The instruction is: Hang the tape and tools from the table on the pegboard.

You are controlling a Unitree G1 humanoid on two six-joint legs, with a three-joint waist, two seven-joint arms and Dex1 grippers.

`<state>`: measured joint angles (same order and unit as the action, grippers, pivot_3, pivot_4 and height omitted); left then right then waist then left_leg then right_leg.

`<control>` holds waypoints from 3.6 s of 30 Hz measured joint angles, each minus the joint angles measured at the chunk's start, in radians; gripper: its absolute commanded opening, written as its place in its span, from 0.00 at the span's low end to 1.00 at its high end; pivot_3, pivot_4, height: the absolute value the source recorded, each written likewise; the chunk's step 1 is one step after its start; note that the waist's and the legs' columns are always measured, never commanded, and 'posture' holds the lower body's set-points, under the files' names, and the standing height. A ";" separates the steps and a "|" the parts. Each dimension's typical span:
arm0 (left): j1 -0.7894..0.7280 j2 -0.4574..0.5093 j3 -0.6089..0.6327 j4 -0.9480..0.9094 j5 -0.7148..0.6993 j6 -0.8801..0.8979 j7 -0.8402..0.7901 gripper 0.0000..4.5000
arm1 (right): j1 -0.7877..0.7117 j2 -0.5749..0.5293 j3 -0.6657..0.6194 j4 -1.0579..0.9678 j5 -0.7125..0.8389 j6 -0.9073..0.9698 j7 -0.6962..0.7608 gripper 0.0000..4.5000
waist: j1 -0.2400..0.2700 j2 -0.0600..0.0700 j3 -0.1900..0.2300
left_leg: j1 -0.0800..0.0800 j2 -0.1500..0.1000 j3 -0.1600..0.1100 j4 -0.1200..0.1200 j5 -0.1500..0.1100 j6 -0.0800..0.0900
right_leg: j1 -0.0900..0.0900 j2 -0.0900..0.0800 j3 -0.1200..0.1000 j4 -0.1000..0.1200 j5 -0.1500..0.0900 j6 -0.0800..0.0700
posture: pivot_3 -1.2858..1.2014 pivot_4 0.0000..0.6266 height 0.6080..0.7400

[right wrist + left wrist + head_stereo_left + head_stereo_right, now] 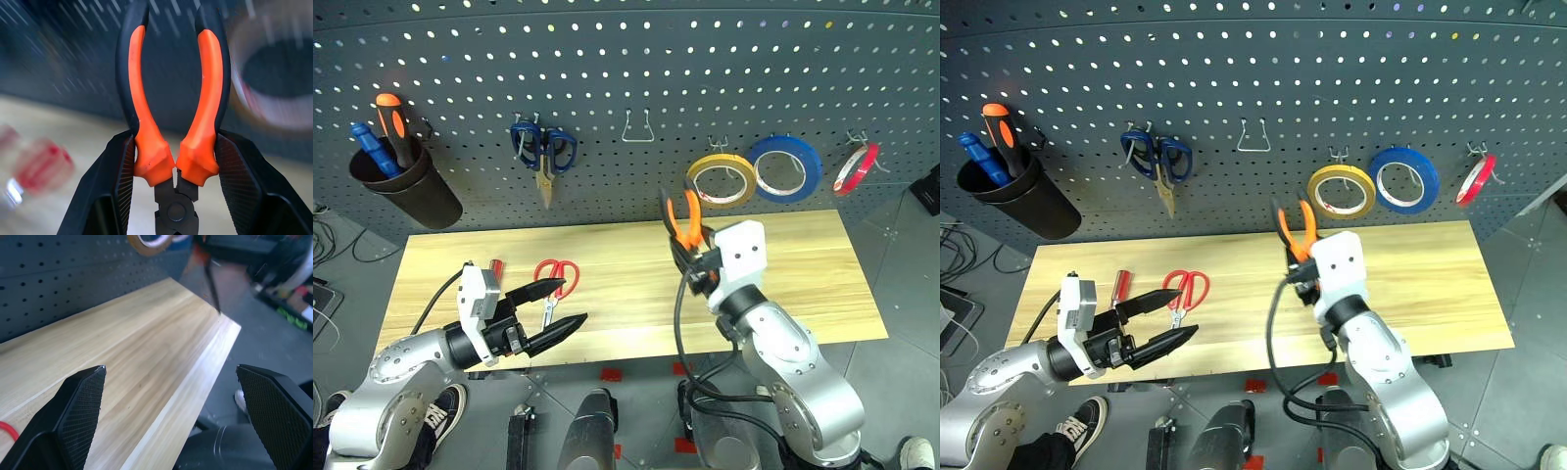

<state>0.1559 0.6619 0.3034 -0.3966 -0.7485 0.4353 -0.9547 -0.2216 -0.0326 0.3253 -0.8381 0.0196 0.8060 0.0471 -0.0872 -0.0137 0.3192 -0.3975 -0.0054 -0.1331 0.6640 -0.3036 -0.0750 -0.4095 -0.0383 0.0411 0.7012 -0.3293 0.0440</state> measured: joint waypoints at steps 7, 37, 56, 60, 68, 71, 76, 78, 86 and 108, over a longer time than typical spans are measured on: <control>0.006 -0.001 0.025 -0.005 0.001 -0.006 0.033 1.00 | -0.209 0.075 -0.021 0.156 -0.037 -0.156 -0.029 0.48 | 0.003 -0.001 -0.001 | 0.000 0.000 -0.001 -0.001 0.001 -0.002 | 0.000 0.000 -0.001 0.000 0.000 0.000 | 0.52 0.46 1.00; -0.180 -0.034 0.014 0.029 0.051 -0.068 0.106 1.00 | -0.746 0.169 -0.160 1.043 -0.036 -0.832 -0.117 0.48 | 0.031 -0.019 -0.048 | -0.001 0.000 0.010 0.001 0.006 -0.009 | -0.010 0.000 0.000 0.013 0.000 -0.001 | 0.57 0.28 1.00; -0.246 -0.034 -0.014 0.064 0.068 -0.071 0.111 1.00 | -0.811 0.142 -0.173 1.498 -0.184 -1.215 -0.222 0.48 | 0.034 -0.021 -0.057 | -0.001 0.000 0.012 0.001 0.006 -0.009 | -0.011 0.000 0.000 0.015 0.001 -0.001 | 0.58 0.30 1.00; -0.244 -0.034 -0.014 0.064 0.068 -0.070 0.112 1.00 | -0.791 0.124 -0.179 1.462 -0.192 -1.206 -0.216 0.48 | 0.037 -0.021 -0.057 | -0.001 0.000 0.011 0.002 0.006 -0.009 | -0.011 0.000 0.000 0.015 0.001 -0.001 | 0.57 0.31 1.00; -0.233 -0.043 -0.016 0.063 0.068 -0.070 0.116 1.00 | -0.630 0.133 -0.168 1.334 -0.201 -1.111 -0.183 0.48 | 0.037 -0.021 -0.059 | -0.001 0.000 0.012 0.002 0.006 -0.009 | -0.011 0.001 0.000 0.016 0.001 -0.001 | 0.57 0.32 1.00; -0.233 -0.044 -0.016 0.063 0.068 -0.070 0.116 1.00 | -0.616 0.132 -0.164 1.320 -0.203 -1.077 -0.175 0.48 | 0.037 -0.021 -0.059 | -0.001 0.000 0.012 0.002 0.006 -0.009 | -0.011 0.001 0.000 0.016 0.001 -0.001 | 0.56 0.32 1.00; -0.233 -0.045 -0.024 0.063 0.068 -0.070 0.115 1.00 | -0.616 0.131 -0.161 1.279 -0.203 -1.025 -0.149 0.48 | 0.037 -0.021 -0.059 | -0.001 0.000 0.012 0.002 0.006 -0.009 | -0.011 0.001 0.000 0.016 0.001 -0.001 | 0.56 0.32 1.00; -0.233 -0.049 -0.025 0.063 0.068 -0.070 0.115 1.00 | -0.615 0.131 -0.157 1.272 -0.203 -0.998 -0.136 0.56 | 0.036 -0.021 -0.059 | -0.001 0.000 0.012 0.002 0.006 -0.009 | -0.011 0.001 0.000 0.016 0.001 -0.001 | 0.56 0.32 1.00; -0.234 -0.061 -0.033 0.063 0.071 -0.070 0.119 1.00 | -0.564 0.127 -0.141 1.222 -0.215 -0.892 -0.113 1.00 | 0.035 -0.021 -0.060 | -0.001 0.000 0.012 0.002 0.006 -0.009 | -0.011 0.001 0.000 0.016 0.001 -0.001 | 0.56 0.33 1.00; 0.098 -0.142 -0.057 -0.060 0.307 0.302 0.715 1.00 | -0.071 -0.260 -0.009 0.295 0.196 -0.108 0.519 1.00 | 0.039 -0.021 -0.062 | 0.004 -0.001 0.003 0.003 0.003 -0.004 | -0.003 0.000 -0.001 0.014 0.001 -0.001 | 0.53 0.39 1.00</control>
<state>0.2534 0.5198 0.2462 -0.4563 -0.4414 0.7370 -0.2399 -0.2924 -0.2929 0.3162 -0.5434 0.2159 0.6979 0.5665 -0.0480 -0.0343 0.2569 -0.3939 -0.0068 -0.1300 0.6666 -0.3004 -0.0788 -0.4127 -0.0379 0.0403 0.7154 -0.3288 0.0428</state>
